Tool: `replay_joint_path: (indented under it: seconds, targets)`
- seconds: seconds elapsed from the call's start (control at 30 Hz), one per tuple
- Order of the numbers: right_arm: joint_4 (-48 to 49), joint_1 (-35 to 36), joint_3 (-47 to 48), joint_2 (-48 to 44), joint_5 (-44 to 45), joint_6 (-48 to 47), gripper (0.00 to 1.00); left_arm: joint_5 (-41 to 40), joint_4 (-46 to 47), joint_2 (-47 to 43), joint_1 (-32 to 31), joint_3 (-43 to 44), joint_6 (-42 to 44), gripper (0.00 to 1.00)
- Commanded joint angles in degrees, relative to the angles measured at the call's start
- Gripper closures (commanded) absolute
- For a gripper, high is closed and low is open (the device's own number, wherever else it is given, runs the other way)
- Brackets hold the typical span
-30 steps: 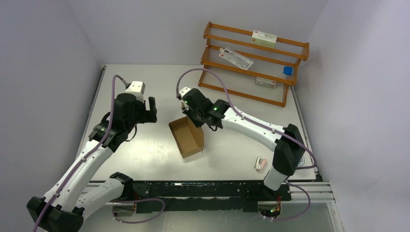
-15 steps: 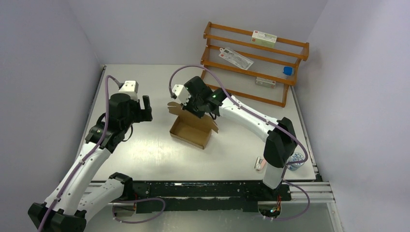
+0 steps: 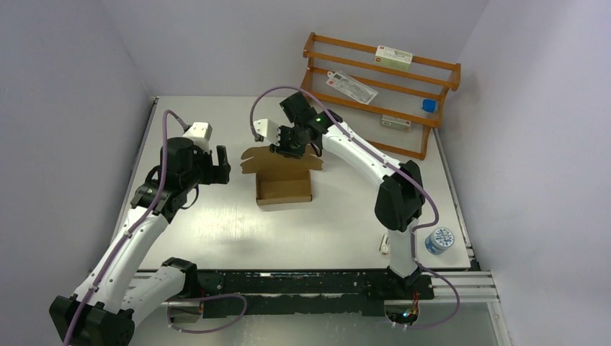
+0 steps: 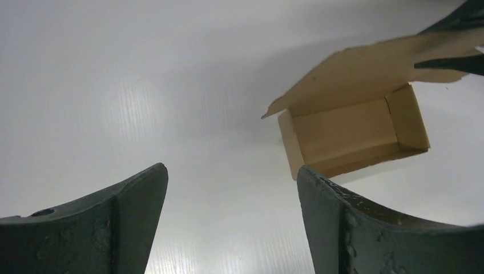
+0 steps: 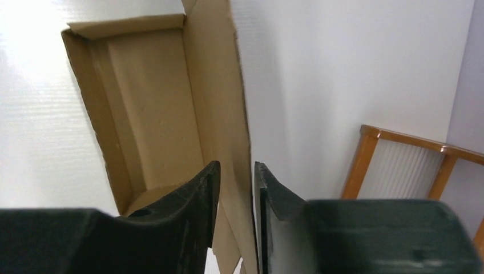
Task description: Fold the paper box
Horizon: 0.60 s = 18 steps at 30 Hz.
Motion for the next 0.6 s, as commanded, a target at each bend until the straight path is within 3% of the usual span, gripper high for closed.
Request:
replay_joint_path:
  seconds: [0.0,0.27,0.4,0.57]
  targets:
    - [1.31,-0.43,-0.62,-4.22,-2.99,-1.34,0.63,6.44,2.8,0.28,1.15,-0.75,2.8,0.12]
    - [13.55,-3.47,-16.45,-19.29,7.74,10.71,0.36,8.07,3.6,1.69,1.16,-1.15,4.5,0.12]
    - [20.36,-7.95,-29.24,-28.1,10.73,18.76,0.32,9.89,2.38,6.74,1.15,1.94,6.61,0.15]
    - [30.51,-12.88,-41.23,-33.98,5.9,26.76,0.3,12.0,-0.83,13.01,1.15,9.02,8.09,0.17]
